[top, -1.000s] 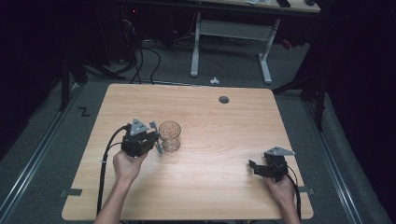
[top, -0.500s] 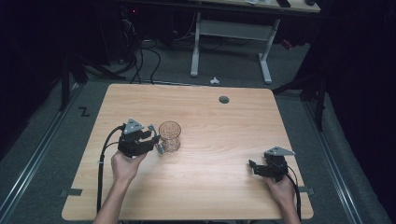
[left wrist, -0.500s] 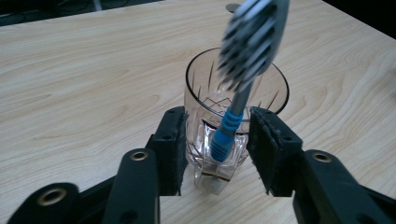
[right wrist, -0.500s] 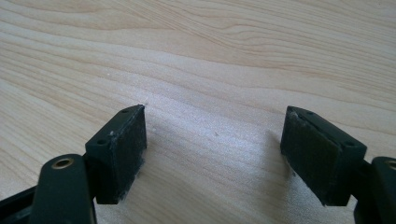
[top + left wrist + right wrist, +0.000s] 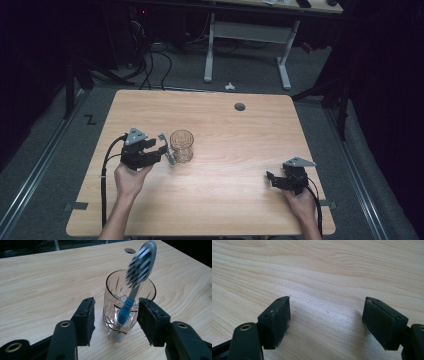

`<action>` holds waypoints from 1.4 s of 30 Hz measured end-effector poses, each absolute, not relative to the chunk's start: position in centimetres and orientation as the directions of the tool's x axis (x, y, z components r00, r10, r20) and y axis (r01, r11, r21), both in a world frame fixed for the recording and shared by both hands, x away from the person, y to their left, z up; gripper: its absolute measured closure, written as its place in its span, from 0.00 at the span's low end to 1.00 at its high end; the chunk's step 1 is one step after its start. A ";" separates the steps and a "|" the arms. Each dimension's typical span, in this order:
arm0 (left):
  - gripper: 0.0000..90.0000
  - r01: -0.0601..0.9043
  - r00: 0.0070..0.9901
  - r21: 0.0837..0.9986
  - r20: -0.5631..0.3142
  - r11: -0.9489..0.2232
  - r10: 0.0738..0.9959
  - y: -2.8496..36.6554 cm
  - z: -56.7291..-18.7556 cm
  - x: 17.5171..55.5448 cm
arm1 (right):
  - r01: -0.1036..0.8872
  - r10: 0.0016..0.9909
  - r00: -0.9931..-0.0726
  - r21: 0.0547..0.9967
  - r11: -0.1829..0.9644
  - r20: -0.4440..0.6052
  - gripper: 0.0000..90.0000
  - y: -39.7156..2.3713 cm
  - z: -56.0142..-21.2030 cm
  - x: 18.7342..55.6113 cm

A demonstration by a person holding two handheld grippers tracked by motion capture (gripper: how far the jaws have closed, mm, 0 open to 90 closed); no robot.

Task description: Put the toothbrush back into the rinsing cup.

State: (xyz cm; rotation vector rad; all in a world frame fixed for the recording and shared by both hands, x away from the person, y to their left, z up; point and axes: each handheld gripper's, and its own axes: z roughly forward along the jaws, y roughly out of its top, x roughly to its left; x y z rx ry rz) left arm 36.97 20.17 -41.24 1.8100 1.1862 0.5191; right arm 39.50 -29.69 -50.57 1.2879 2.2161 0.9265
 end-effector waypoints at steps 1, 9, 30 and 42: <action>0.53 0.514 0.453 0.845 -0.117 -0.151 0.884 20.3 -41.2 36.9 | 0.599 0.873 -0.487 0.720 0.351 -0.021 0.25 -29.7 -50.6 39.5; 0.52 0.506 0.445 0.851 -0.116 -0.142 0.888 21.0 -40.9 36.4 | 0.599 0.873 -0.487 0.720 0.351 -0.020 0.25 -29.7 -50.6 39.5; 0.50 0.499 0.398 0.863 -0.146 -0.080 0.905 23.1 -40.9 34.8 | 0.599 0.873 -0.487 0.720 0.351 -0.021 0.25 -29.7 -50.6 39.5; 0.47 0.520 0.364 0.849 -0.126 -0.089 0.923 24.0 -41.7 34.1 | 0.599 0.873 -0.487 0.720 0.351 -0.021 0.25 -29.7 -50.6 39.5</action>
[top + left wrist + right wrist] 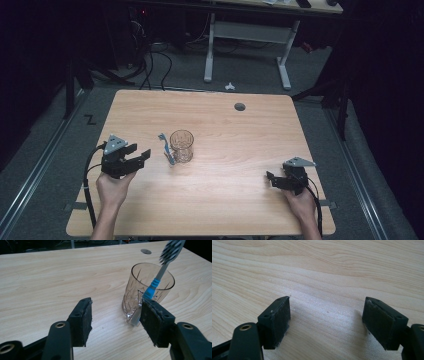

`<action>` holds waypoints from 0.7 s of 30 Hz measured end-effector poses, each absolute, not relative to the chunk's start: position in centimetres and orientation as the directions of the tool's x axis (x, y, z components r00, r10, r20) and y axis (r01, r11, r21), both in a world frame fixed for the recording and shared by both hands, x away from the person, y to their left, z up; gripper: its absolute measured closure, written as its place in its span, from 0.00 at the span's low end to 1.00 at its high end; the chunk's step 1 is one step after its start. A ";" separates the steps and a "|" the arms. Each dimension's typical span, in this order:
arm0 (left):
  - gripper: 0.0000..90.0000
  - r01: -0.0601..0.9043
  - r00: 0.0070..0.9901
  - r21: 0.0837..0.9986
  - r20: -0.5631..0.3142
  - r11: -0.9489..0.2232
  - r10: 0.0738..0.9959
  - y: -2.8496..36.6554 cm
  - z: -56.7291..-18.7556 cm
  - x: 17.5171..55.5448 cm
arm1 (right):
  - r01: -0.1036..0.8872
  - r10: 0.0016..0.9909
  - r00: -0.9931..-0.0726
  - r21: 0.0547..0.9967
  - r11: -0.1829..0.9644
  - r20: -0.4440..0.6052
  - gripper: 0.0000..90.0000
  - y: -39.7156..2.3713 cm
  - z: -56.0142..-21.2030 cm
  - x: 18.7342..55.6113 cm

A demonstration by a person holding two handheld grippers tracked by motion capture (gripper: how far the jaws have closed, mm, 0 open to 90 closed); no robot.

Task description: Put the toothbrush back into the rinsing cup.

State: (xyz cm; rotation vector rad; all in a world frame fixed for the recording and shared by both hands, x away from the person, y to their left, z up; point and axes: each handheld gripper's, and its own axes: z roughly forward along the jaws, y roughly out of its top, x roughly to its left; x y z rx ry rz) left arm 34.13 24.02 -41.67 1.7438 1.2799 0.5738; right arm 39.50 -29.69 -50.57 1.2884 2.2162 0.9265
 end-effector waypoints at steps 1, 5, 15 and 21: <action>0.47 0.521 0.361 0.850 -0.131 -0.083 0.923 24.1 -41.8 34.1 | 0.599 0.874 -0.486 0.720 0.350 -0.020 0.25 -29.7 -50.6 39.5; 0.46 0.524 0.347 0.849 -0.145 -0.063 0.927 24.6 -42.2 33.8 | 0.599 0.873 -0.487 0.720 0.351 -0.020 0.25 -29.7 -50.6 39.5; 0.43 0.554 0.307 0.832 -0.166 -0.034 0.937 25.5 -43.9 33.3 | 0.599 0.874 -0.486 0.720 0.350 -0.020 0.25 -29.7 -50.6 39.5; 0.42 0.568 0.285 0.823 -0.182 -0.013 0.941 26.0 -44.7 33.1 | 0.599 0.874 -0.486 0.720 0.350 -0.020 0.25 -29.7 -50.6 39.5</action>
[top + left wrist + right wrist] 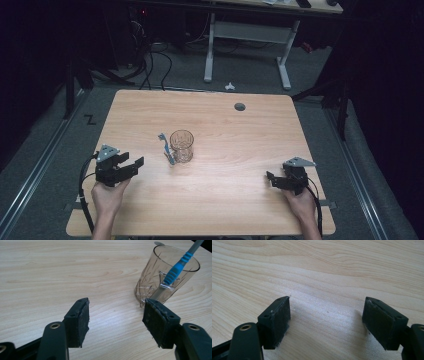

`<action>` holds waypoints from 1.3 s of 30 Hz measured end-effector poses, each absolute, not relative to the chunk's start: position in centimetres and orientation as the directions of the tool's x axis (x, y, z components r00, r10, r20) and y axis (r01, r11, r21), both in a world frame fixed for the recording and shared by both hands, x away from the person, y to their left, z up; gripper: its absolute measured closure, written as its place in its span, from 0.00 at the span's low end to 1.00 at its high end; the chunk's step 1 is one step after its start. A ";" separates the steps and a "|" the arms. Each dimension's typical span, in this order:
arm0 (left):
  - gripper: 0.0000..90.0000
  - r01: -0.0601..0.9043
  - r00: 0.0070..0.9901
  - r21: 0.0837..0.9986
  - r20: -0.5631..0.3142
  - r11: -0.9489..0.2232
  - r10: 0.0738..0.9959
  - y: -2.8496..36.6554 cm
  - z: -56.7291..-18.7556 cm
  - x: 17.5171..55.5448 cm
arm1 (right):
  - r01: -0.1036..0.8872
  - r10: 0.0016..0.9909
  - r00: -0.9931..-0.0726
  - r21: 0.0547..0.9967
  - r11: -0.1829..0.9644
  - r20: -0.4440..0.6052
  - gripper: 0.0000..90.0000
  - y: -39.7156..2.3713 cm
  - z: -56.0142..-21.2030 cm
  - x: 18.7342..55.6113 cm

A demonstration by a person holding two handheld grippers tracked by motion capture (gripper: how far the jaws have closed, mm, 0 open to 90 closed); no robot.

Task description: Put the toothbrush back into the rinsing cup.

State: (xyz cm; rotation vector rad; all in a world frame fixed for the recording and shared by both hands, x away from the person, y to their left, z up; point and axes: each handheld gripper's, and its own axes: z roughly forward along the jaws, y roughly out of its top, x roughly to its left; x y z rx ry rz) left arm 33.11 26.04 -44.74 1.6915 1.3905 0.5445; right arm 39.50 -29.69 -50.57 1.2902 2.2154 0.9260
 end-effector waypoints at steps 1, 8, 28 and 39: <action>0.42 0.571 0.283 0.821 -0.188 -0.008 0.941 26.1 -44.9 33.1 | 0.599 0.874 -0.486 0.720 0.350 -0.020 0.25 -29.7 -50.6 39.5; 0.41 0.594 0.263 0.805 -0.196 0.002 0.945 26.4 -45.9 33.3 | 0.599 0.874 -0.486 0.720 0.350 -0.021 0.25 -29.7 -50.6 39.5; 0.41 0.663 0.195 0.748 -0.151 -0.017 0.969 25.7 -49.3 34.6 | 0.599 0.874 -0.486 0.720 0.350 -0.021 0.25 -29.7 -50.6 39.5; 0.41 0.668 0.152 0.743 -0.091 -0.035 0.984 25.2 -50.4 35.6 | 0.599 0.874 -0.486 0.720 0.350 -0.021 0.25 -29.7 -50.6 39.5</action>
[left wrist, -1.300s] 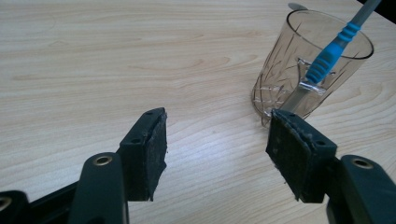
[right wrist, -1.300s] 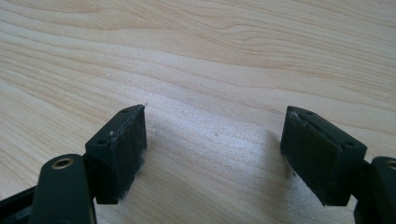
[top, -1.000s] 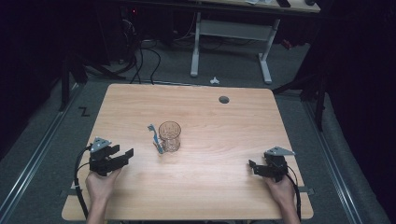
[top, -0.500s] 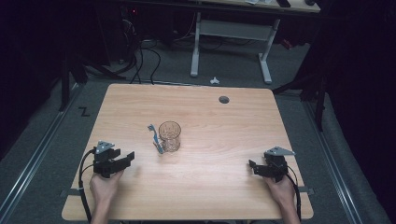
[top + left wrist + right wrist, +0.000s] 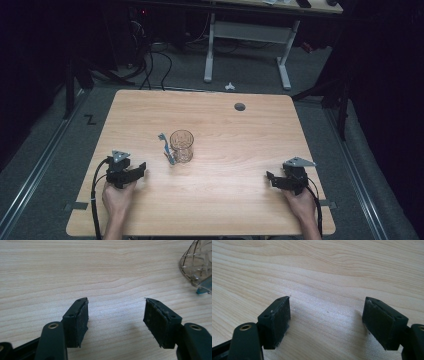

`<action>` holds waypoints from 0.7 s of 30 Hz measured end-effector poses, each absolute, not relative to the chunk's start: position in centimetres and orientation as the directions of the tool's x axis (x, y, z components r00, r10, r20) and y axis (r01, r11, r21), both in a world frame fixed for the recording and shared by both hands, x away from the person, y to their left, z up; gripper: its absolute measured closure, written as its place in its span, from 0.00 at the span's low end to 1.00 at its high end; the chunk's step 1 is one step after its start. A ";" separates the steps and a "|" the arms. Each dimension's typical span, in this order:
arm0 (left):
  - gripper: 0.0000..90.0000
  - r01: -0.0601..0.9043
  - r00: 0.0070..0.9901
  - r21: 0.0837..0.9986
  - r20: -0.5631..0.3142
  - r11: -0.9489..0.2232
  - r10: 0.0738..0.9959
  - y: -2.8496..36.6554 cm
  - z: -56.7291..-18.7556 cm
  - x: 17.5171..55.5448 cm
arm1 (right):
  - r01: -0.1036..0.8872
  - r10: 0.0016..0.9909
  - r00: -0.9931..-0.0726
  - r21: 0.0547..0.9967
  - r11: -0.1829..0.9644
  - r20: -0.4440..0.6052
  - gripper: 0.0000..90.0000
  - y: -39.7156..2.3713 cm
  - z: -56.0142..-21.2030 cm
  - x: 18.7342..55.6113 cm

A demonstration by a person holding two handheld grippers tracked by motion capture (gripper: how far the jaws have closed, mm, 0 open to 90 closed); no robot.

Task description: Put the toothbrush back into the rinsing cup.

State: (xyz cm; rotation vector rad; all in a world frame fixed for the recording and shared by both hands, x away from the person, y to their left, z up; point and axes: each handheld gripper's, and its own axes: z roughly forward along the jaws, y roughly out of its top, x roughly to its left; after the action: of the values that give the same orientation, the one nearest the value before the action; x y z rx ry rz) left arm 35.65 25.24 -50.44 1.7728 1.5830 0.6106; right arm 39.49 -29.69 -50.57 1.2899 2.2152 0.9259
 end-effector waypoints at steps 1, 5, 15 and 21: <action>0.41 0.667 0.149 0.744 -0.084 -0.038 0.985 25.2 -50.5 35.7 | 0.599 0.874 -0.486 0.720 0.350 -0.021 0.25 -29.7 -50.6 39.5; 0.41 0.667 0.145 0.743 -0.042 -0.066 0.989 25.2 -51.0 35.9 | 0.599 0.874 -0.486 0.720 0.351 -0.021 0.25 -29.7 -50.6 39.5; 0.39 0.651 0.146 0.754 -0.014 -0.085 0.989 25.0 -51.2 35.6 | 0.599 0.874 -0.486 0.720 0.350 -0.020 0.25 -29.7 -50.6 39.5; 0.38 0.652 0.149 0.753 -0.013 -0.088 0.989 25.0 -51.2 35.6 | 0.599 0.874 -0.486 0.720 0.350 -0.020 0.25 -29.7 -50.6 39.5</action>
State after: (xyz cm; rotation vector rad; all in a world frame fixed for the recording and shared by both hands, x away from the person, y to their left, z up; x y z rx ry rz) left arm 35.64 24.99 -51.23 1.8112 1.5685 0.6986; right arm 39.49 -29.69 -50.57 1.2901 2.2154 0.9270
